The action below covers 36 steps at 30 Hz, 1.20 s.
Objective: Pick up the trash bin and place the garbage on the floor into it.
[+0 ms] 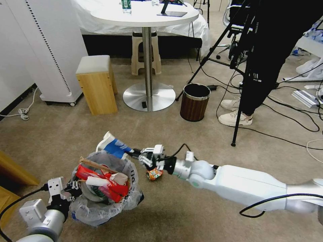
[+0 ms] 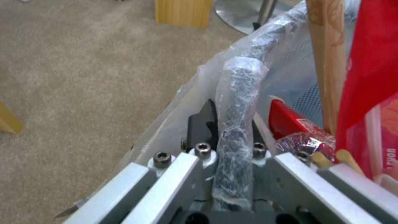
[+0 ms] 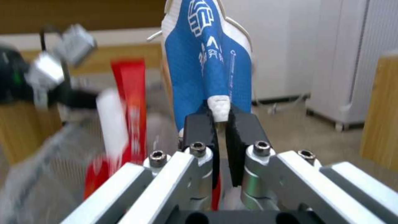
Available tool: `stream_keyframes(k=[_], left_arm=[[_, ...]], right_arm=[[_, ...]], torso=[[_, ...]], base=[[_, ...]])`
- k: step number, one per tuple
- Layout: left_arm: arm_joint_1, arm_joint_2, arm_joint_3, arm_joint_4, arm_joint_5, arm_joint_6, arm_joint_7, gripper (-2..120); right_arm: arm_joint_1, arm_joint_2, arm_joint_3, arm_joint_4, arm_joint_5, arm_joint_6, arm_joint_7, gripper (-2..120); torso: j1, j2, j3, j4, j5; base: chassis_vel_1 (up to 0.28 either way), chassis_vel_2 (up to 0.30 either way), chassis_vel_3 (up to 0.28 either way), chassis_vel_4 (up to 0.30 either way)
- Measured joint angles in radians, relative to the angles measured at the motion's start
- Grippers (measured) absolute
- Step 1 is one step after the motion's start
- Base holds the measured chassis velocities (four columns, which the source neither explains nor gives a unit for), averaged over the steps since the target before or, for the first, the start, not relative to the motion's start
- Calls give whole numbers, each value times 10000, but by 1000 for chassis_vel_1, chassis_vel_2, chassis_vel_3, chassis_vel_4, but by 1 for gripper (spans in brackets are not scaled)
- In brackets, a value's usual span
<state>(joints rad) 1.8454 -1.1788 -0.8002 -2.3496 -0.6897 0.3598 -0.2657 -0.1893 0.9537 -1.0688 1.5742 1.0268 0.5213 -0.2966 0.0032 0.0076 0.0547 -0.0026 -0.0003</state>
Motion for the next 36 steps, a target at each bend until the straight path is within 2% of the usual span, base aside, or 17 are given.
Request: stream_keyframes(k=[5,15,22,36], left_arm=[[47,-12,-7,-55,-2,11,-5,1],[13,63,-12,-43,-49,103,-5,1],[250,474,-153,-65,-251,287,-15,1],[242,561,-164,-25,-395,343,-91,1]], right_arm=[[-141,213,-368,-145,-115,-44,149,4],[-212,-42,-801,283,-76,-290,497,4],[-378,-135,-856,417,-96,-308,616,4],[-414,-67,-1041,637,-222,-242,515,4]], torso=[[0,1,0,0,2],[0,0,0,0,1],[0,0,-1,1,3],[0,0,-1,1,1]], base=[[0,0,0,0],[0,0,0,0],[0,0,0,0],[0,0,0,0]])
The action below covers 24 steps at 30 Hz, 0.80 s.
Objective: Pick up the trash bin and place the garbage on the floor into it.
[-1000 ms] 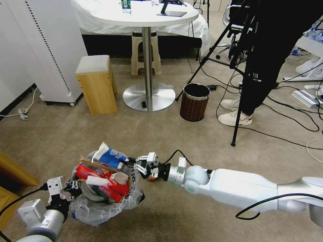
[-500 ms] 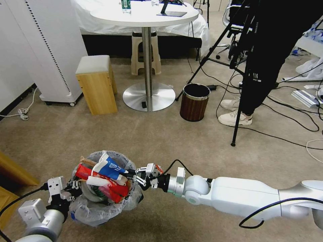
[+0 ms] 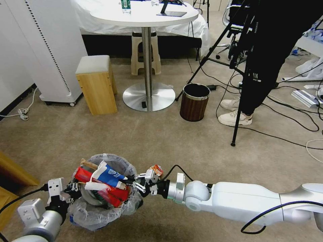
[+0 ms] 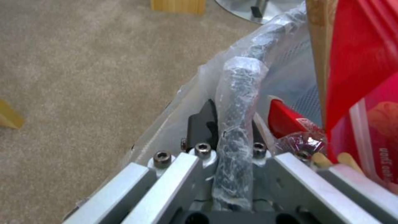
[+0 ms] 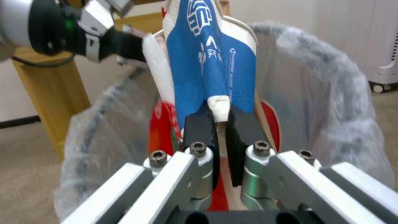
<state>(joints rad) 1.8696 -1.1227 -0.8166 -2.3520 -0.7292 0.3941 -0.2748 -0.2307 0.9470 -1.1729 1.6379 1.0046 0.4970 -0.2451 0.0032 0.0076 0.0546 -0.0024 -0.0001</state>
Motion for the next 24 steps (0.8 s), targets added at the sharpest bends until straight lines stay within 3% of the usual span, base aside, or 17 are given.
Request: stream_keyframes(k=[10,24], left_arm=[[-46,29,1,72,-40,-25,-32,1],[-150,14,62,341,-45,-26,-41,1]], right_arm=[[-94,-137,-151,-35,32,-25,83,8],[-427,-376,621,343,-56,-17,156,61]], torso=[[0,0,0,-1,1],[0,0,1,0,1]], base=[[0,0,0,0],[0,0,0,0]])
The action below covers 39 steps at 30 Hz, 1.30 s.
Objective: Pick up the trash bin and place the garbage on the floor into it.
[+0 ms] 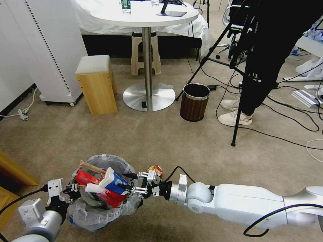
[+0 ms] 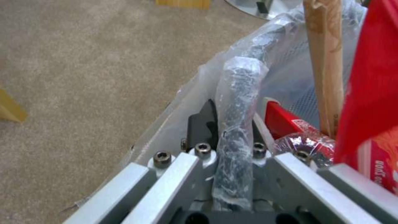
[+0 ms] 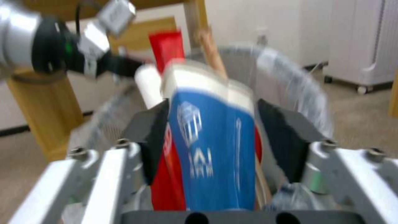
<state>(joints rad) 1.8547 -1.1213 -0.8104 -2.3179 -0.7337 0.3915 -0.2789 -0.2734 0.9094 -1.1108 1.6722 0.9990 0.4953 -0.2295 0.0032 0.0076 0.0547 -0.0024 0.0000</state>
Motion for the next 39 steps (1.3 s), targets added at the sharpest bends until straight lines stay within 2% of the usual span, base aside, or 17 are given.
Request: stream_keyframes(k=[1,3,5,8,9,12,13,17,18,20,25,35,39], left_arm=[[0,0,0,0,0,0,0,1],[-69,-22,41,131,29,-6,3,1],[-95,-33,65,162,38,-9,4,1],[-115,-106,117,210,125,-43,50,1],[-115,-106,117,210,125,-43,50,1],[-50,-186,133,208,219,-111,117,1],[-50,-186,133,208,219,-111,117,1],[-67,-191,152,214,269,-174,186,1],[-67,-191,152,214,269,-174,186,1],[-149,-234,248,256,336,-189,219,1],[-270,-295,397,404,433,-221,278,1],[-186,-350,448,486,497,-335,440,1],[-149,-360,441,481,500,-343,459,1]], right_arm=[[0,0,0,0,0,0,0,61],[-277,-105,446,307,0,-28,124,73],[-448,-154,664,418,-7,-31,233,76],[-1075,-339,1888,761,64,-174,677,91],[-1075,-339,1888,761,64,-174,677,91],[-1467,-511,3178,950,501,-783,1808,100],[-1467,-511,3178,950,501,-783,1808,100],[-2185,-794,4587,649,1124,-1844,3517,100],[-2185,-794,4587,649,1124,-1844,3517,100],[-2511,-938,4840,407,1240,-2311,4204,100],[-2869,-963,4671,-219,684,-2798,4942,100],[-3474,-264,4804,-1199,1560,-2674,5269,100],[-3788,146,5209,-1942,1944,-2196,4996,100]], torso=[[0,0,0,0,0],[0,0,0,0,-2],[0,-1,0,0,0],[0,0,0,-3,1],[0,0,0,-3,1],[0,0,0,2,0],[0,0,0,2,0],[0,-1,0,-1,2],[0,-1,0,-1,2],[0,0,-1,-3,1],[0,0,1,-2,-1],[0,0,0,1,-2],[0,0,0,1,-1]], base=[[0,0,0,0],[0,0,0,0],[0,0,0,0],[0,0,0,0],[0,0,0,0],[0,0,0,0],[0,0,0,0],[0,0,0,0],[0,0,0,0],[0,0,0,0],[0,0,0,0],[0,0,0,0],[0,0,0,0]])
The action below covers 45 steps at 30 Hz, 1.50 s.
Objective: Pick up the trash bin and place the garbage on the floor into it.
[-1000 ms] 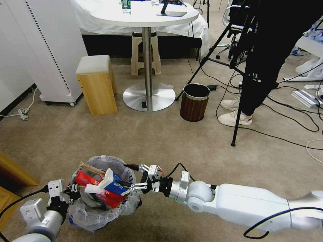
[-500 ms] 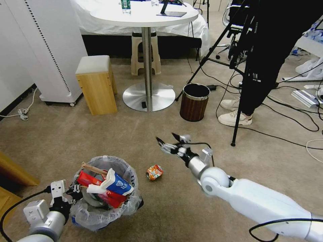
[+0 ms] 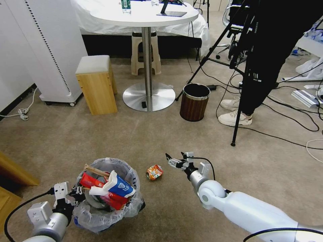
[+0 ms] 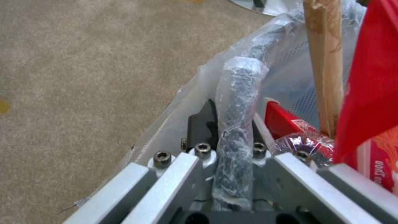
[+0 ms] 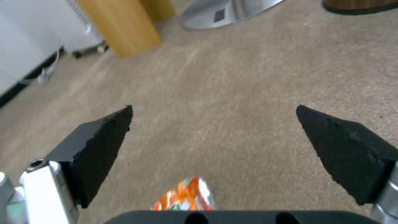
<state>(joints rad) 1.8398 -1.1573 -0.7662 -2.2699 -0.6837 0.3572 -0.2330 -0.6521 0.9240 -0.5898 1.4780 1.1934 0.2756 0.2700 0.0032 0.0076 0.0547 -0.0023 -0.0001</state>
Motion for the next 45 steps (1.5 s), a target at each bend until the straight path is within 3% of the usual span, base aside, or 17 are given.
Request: stream_keyframes(k=[3,10,15,20,31,45], left_arm=[[0,-27,19,-19,2,0,-2,1],[29,-53,23,-52,14,0,0,1],[41,-47,-5,-105,10,0,-1,1],[45,-52,-19,-108,1,0,-4,1],[63,-37,-81,-187,-64,-4,-19,1],[158,-56,-99,-320,-61,-6,-32,1]], right_arm=[[-279,369,362,-775,808,888,-1373,100],[-215,1038,401,-1859,1639,1451,-2981,96],[-104,1332,-92,-2307,1370,1310,-2887,86],[-169,1901,-328,-2728,1554,1221,-3058,96],[-371,2749,-704,-3616,1660,1240,-3115,89],[-1065,2672,-453,-3737,1837,1206,-3437,82]], torso=[[0,0,1,-4,2],[0,0,0,0,2],[1,0,0,-1,0],[0,0,0,-2,-1],[1,0,0,0,2],[0,0,0,-2,1]], base=[[0,0,0,0],[0,0,0,0],[0,0,0,0],[0,0,0,0],[0,0,0,0],[0,0,0,0]])
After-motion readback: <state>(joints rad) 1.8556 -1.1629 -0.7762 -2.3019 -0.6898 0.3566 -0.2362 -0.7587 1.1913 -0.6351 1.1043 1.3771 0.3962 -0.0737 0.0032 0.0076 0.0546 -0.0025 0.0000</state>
